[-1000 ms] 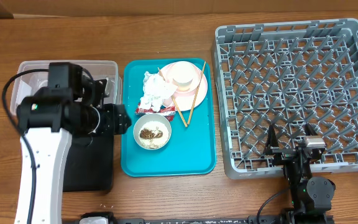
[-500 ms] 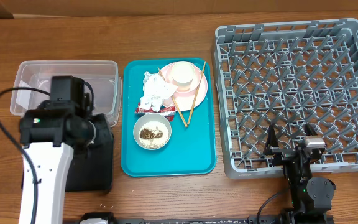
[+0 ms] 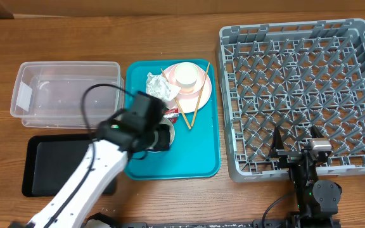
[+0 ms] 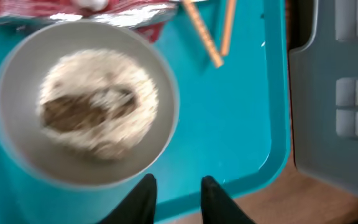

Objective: Sort waste into correct bins and load items into the dishwasher
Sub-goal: 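Reach the left gripper to the rice bowl on the teal tray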

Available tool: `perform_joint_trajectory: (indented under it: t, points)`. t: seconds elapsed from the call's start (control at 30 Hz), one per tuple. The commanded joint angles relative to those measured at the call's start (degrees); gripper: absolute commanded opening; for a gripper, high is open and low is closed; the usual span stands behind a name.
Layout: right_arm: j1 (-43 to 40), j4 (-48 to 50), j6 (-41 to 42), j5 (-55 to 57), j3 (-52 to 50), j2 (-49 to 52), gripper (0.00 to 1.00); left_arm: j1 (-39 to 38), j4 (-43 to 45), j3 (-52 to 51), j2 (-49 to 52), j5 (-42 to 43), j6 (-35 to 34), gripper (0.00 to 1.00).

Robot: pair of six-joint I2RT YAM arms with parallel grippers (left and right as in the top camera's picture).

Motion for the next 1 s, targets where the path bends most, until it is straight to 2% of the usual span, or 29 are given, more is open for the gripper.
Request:
perform_joint_trajectory:
  t: [0.0, 0.2, 0.57, 0.77, 0.87, 0.97]
  points:
    - [-0.11, 0.31, -0.04, -0.11, -0.59, -0.68, 1.00, -5.25, 4.15, -0.63, 4.50, -8.20, -4.52, 0.28]
    - [-0.11, 0.31, -0.04, -0.11, -0.59, -0.68, 1.00, -9.14, 10.10, -0.63, 10.99, -16.28, -4.59, 0.32]
    - [-0.11, 0.31, -0.04, -0.09, -0.59, -0.68, 1.00, -9.25, 12.07, -0.63, 18.32, -17.11, -4.61, 0.30]
    - [-0.11, 0.31, -0.04, -0.11, -0.59, -0.68, 1.00, -9.40, 12.02, -0.61, 18.29, -17.05, -4.61, 0.18]
    - [-0.11, 0.31, -0.04, -0.11, -0.59, -0.68, 1.00, -9.40, 12.02, -0.61, 18.29, -17.07, -4.61, 0.09]
    - [-0.11, 0.31, -0.04, -0.11, -0.59, -0.68, 1.00, -9.38, 12.00, -0.61, 18.29, -17.07, -4.61, 0.07]
